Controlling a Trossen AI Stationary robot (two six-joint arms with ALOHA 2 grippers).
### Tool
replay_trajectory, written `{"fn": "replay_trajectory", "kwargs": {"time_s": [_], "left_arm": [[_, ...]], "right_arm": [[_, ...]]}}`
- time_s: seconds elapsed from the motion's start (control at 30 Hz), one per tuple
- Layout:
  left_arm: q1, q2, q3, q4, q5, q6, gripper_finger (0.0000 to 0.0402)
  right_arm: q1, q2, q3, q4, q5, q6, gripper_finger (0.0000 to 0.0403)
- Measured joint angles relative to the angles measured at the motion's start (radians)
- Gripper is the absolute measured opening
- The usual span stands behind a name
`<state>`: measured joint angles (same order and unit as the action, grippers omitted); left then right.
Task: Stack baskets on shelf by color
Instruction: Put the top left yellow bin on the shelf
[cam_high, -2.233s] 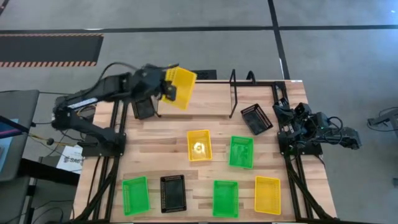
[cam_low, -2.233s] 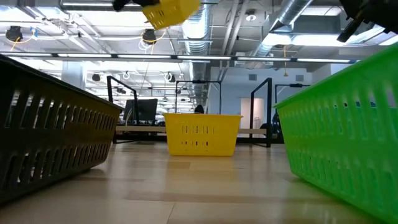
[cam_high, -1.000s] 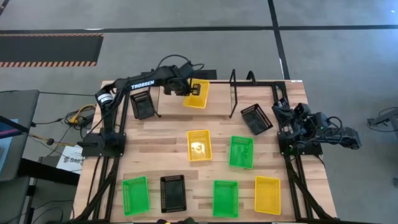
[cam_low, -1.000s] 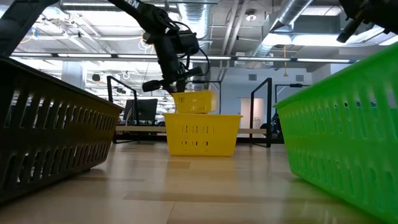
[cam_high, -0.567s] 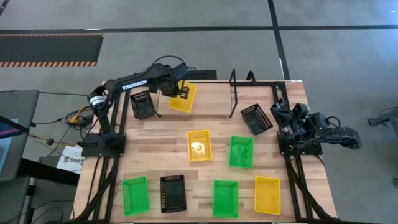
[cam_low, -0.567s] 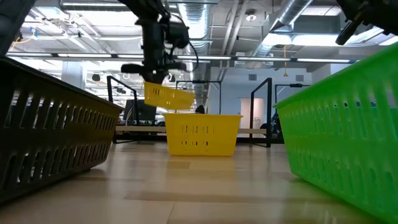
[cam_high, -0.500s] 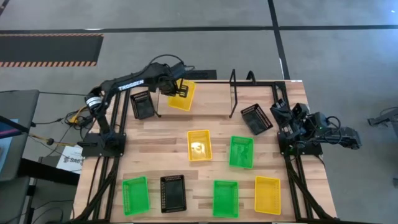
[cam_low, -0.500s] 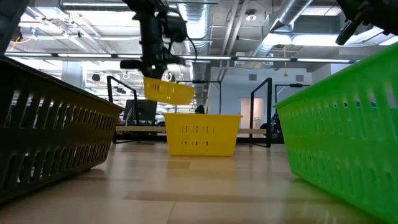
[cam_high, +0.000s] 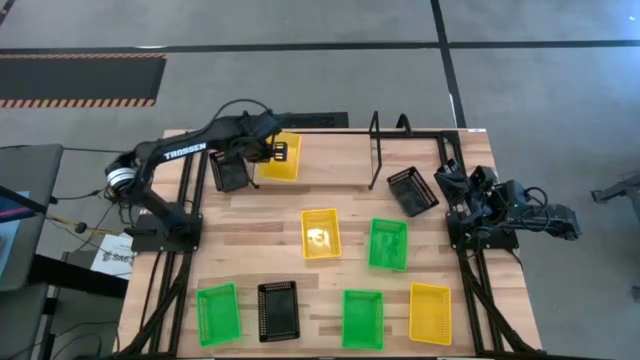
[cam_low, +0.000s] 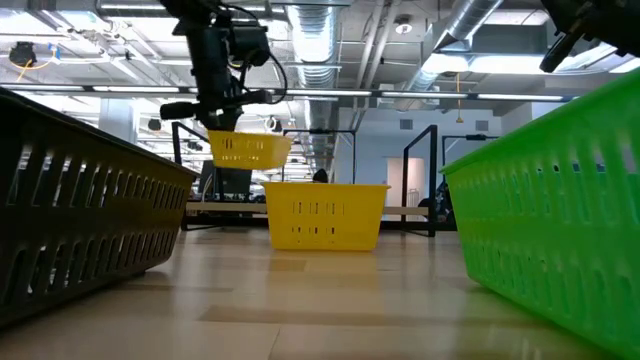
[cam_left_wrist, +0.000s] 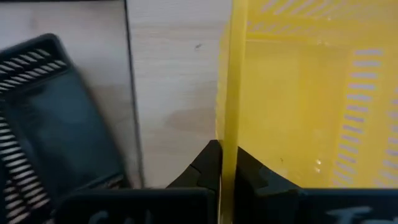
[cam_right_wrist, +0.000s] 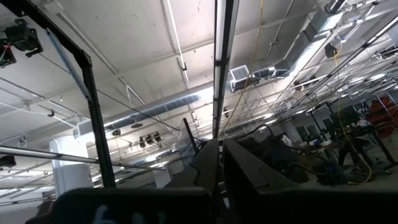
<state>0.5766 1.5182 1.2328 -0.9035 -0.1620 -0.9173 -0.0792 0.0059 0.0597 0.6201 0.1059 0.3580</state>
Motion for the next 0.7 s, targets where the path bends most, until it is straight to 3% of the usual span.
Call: {"fn": "replay_trajectory", "kwargs": {"time_s": [0.3,0.7], "left_arm": [[0.034,-0.023,-0.040,0.079,0.020,-0.007,0.0000],[-0.110,-0.013,0.157,0.094,-0.006,0.010,0.0000]], "right_arm": [[0.000,0.000,0.000,0.000,0.000,0.000,0.0046],[-0.001,0.000,0.000,0.000,0.000,-0.003,0.0046]]}}
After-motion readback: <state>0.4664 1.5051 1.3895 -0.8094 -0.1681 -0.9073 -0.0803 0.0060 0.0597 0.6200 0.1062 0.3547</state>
